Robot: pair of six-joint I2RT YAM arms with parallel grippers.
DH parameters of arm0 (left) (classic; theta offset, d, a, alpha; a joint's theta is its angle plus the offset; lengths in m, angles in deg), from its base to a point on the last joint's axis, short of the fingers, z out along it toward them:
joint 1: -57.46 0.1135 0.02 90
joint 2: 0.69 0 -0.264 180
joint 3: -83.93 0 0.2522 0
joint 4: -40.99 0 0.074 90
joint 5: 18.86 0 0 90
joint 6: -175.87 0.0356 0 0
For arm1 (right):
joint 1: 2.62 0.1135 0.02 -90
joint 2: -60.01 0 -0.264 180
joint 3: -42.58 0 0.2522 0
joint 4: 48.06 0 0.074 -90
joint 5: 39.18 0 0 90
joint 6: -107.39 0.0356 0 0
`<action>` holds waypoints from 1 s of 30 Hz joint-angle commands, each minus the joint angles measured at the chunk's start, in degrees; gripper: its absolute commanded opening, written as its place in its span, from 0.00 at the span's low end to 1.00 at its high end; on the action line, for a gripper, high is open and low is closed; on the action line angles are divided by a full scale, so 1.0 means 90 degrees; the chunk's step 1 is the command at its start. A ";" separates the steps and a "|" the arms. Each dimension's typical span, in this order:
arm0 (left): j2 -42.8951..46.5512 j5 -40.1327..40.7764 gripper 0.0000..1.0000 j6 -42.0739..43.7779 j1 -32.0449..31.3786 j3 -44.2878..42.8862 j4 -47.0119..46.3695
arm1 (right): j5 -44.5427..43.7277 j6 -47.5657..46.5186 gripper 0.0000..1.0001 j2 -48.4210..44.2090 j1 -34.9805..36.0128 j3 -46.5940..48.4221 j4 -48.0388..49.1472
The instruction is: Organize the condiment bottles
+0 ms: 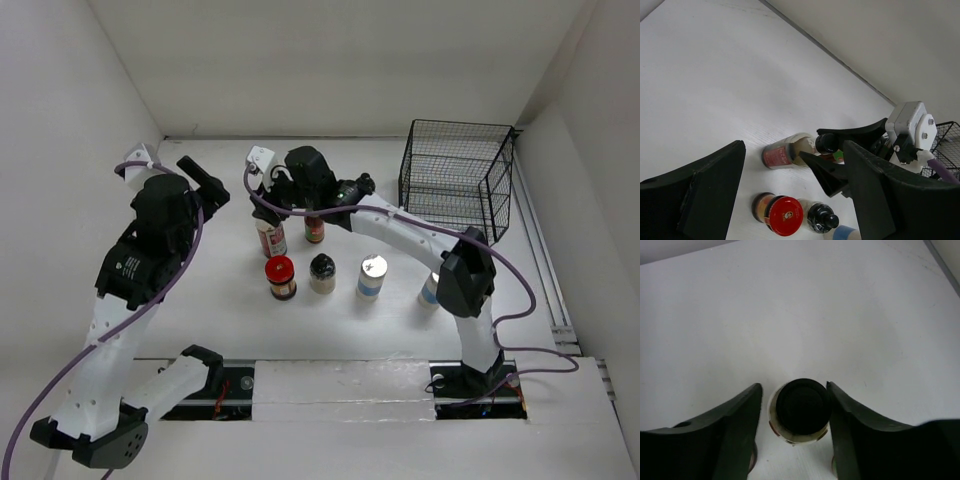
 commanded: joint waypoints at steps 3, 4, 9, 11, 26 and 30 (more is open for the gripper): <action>-0.0022 -0.0027 0.73 0.0093 0.0032 -0.0050 -0.0241 | 0.0238 0.0213 0.36 0.0165 0.0009 -0.0016 0.1047; -0.0022 -0.0027 0.73 0.0093 0.0032 -0.0050 -0.0241 | 0.0180 0.0214 0.33 0.0165 0.0009 -0.0016 0.1047; -0.0022 0.0099 0.73 0.0093 0.0032 -0.0050 -0.0241 | 0.0111 0.0214 0.06 -0.0039 -0.0050 -0.0016 0.1047; -0.0022 0.0100 0.73 0.0151 0.0032 -0.0108 -0.0241 | 0.0179 0.0292 0.04 -0.0215 -0.0108 0.0110 0.1183; -0.0198 0.0158 0.72 0.0268 0.0032 -0.0225 -0.0416 | 0.0482 0.1893 0.00 -0.1036 -0.1796 0.2757 0.1516; -0.0257 0.0353 0.72 0.0395 0.0032 -0.0226 -0.0417 | 0.0219 0.1952 0.00 -0.1163 -0.2480 0.2816 0.1516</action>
